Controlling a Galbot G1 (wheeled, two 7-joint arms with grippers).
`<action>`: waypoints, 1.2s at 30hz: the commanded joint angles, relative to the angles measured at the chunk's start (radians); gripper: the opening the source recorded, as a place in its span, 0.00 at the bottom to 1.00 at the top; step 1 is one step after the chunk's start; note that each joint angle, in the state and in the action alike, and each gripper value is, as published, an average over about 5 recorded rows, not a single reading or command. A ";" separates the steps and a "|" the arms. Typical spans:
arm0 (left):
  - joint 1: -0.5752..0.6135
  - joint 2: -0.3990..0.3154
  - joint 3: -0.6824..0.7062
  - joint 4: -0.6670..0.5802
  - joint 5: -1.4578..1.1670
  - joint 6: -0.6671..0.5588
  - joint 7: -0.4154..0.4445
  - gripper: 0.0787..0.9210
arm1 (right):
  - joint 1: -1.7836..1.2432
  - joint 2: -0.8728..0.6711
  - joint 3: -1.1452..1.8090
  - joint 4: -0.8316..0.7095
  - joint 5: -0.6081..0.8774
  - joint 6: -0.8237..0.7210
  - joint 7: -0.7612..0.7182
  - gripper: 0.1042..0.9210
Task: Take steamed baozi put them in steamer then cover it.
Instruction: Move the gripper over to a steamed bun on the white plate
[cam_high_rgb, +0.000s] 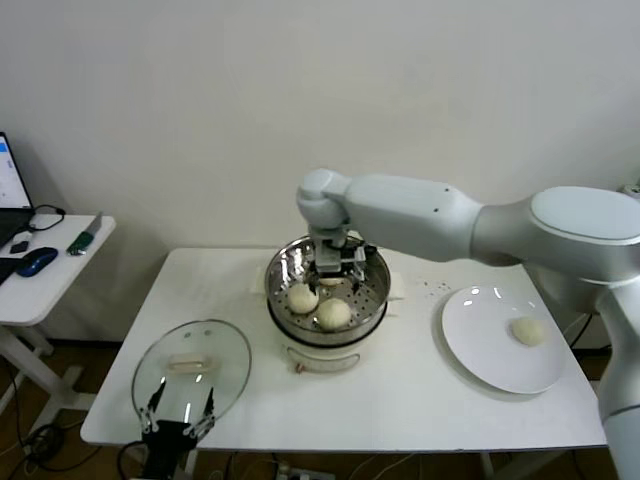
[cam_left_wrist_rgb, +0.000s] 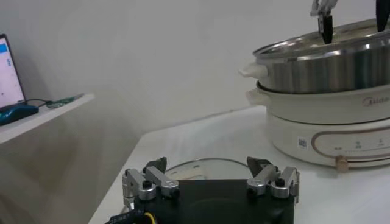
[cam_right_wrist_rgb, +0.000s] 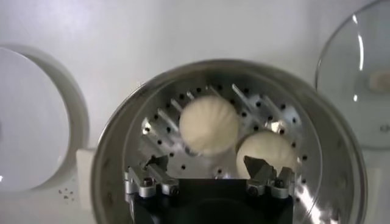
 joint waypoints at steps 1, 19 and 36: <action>-0.002 0.002 0.001 -0.002 0.001 0.000 0.000 0.88 | 0.211 -0.238 -0.190 -0.022 0.312 -0.340 0.233 0.88; -0.017 0.000 0.000 -0.015 0.011 0.013 0.001 0.88 | -0.184 -0.742 0.073 -0.013 0.154 -0.642 0.152 0.88; -0.013 -0.034 0.016 -0.026 0.078 0.036 -0.009 0.88 | -0.656 -0.733 0.628 -0.247 -0.235 -0.461 0.155 0.88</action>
